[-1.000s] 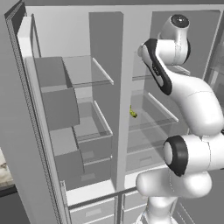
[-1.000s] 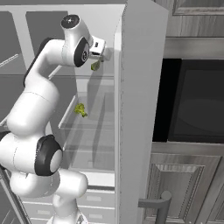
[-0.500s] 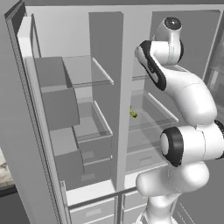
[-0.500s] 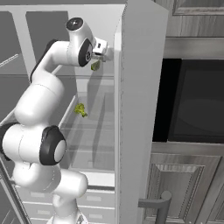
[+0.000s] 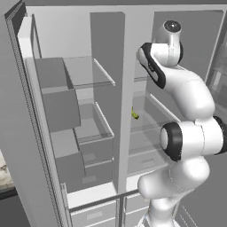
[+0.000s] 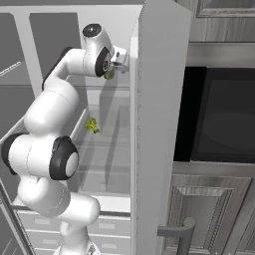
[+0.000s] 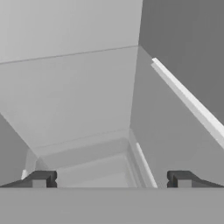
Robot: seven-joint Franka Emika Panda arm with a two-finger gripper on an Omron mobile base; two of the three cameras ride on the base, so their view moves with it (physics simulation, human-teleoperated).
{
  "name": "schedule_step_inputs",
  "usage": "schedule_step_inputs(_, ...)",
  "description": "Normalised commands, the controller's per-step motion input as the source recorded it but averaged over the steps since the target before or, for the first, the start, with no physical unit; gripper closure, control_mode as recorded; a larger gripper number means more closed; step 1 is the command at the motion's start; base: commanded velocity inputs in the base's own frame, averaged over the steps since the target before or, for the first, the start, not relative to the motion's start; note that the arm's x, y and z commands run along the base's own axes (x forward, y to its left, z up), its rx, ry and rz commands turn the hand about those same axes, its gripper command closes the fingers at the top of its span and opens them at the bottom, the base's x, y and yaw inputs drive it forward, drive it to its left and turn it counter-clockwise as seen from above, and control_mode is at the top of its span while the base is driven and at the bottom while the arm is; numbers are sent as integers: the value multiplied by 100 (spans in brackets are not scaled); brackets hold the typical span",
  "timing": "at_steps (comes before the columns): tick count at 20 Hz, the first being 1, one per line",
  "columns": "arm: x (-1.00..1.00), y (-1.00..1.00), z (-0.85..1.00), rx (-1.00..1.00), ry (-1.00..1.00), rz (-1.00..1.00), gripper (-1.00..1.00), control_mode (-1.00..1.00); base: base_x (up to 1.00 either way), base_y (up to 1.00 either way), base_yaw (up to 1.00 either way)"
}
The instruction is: Take the lemon wedge from the fridge and place it on the plate with fish on the dining counter.
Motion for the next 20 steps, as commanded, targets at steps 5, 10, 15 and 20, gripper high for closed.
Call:
schedule_step_inputs(5, 46, -3, -5, 0, 1, 0, -100, -100, 0, 0, 0)
schedule_step_inputs(10, 28, 0, -9, 0, 2, 0, -100, -100, 0, 0, 0)
schedule_step_inputs(15, -44, 0, -10, 0, 0, 0, -100, -100, 0, 0, 0)
schedule_step_inputs(20, -4, 0, 1, 0, -2, 0, -100, -100, 0, 0, 0)
